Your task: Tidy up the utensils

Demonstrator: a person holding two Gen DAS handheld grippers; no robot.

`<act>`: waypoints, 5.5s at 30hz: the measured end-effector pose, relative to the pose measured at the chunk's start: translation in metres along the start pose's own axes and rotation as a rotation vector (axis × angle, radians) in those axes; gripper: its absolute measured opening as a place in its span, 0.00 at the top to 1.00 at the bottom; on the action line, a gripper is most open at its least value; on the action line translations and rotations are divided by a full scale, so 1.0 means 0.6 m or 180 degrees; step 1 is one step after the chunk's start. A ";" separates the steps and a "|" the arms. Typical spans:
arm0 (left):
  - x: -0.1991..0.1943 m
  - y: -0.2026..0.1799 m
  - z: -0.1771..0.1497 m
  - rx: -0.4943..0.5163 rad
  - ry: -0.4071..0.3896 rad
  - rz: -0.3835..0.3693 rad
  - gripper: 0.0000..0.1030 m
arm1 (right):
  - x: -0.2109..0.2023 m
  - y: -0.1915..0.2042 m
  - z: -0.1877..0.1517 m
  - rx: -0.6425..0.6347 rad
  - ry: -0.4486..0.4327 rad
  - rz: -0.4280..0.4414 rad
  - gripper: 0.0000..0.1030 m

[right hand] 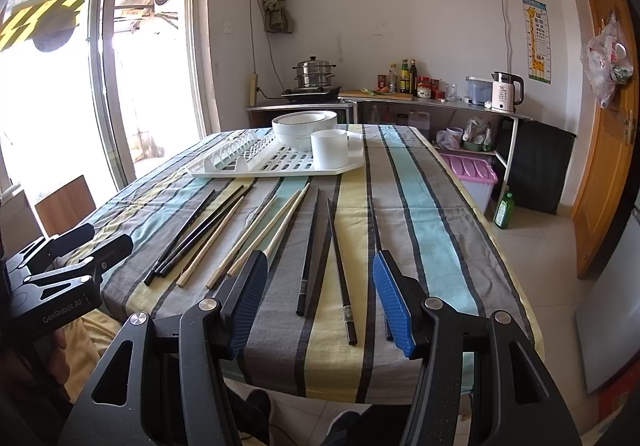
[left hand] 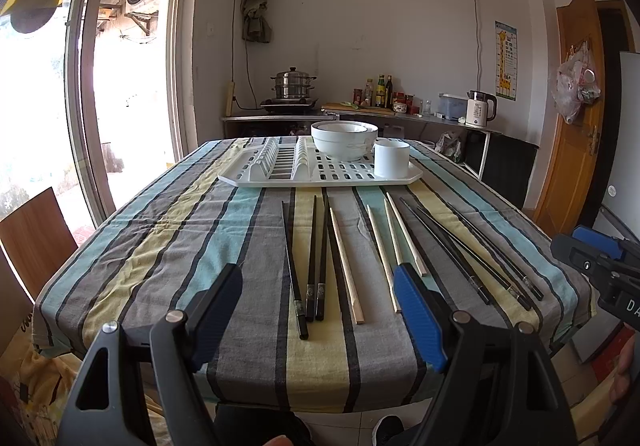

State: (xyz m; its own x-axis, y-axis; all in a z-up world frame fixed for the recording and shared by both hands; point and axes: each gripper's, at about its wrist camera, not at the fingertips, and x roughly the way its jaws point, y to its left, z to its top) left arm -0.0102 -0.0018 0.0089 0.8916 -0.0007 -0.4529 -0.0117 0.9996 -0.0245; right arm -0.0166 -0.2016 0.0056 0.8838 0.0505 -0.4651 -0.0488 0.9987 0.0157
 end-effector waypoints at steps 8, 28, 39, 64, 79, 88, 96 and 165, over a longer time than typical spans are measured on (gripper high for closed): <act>-0.001 0.000 -0.001 0.0008 -0.0012 0.0020 0.22 | 0.000 0.001 -0.001 0.0001 -0.0003 0.0000 0.46; -0.004 -0.002 -0.002 0.0039 -0.0036 0.0038 0.22 | 0.000 0.000 -0.003 0.0008 -0.0015 0.0005 0.46; -0.004 -0.002 -0.002 0.0041 -0.0038 0.0042 0.22 | -0.001 0.001 -0.003 0.0010 -0.0015 0.0011 0.46; -0.008 -0.001 -0.001 0.0057 -0.0056 0.0064 0.22 | -0.003 0.002 -0.001 0.0013 -0.0016 0.0018 0.46; 0.017 0.006 -0.006 0.0008 0.0108 0.0047 0.22 | 0.002 0.003 0.000 0.0010 0.0006 0.0019 0.46; 0.057 0.022 0.007 -0.0015 0.0211 0.0004 0.22 | 0.050 -0.006 0.015 -0.0027 0.0136 0.0001 0.46; 0.128 0.046 0.030 -0.0045 0.0451 -0.0012 0.29 | 0.113 -0.003 0.037 -0.0124 0.0343 0.0138 0.46; 0.253 0.069 0.199 0.0126 0.0931 -0.0481 0.95 | 0.280 -0.004 0.219 -0.0090 0.0818 0.0533 0.95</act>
State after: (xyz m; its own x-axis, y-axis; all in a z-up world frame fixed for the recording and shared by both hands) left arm 0.1785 0.0426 0.0456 0.7139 -0.1512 -0.6838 0.1337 0.9879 -0.0789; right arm 0.1929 -0.1944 0.0438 0.7159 0.2068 -0.6669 -0.1999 0.9759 0.0880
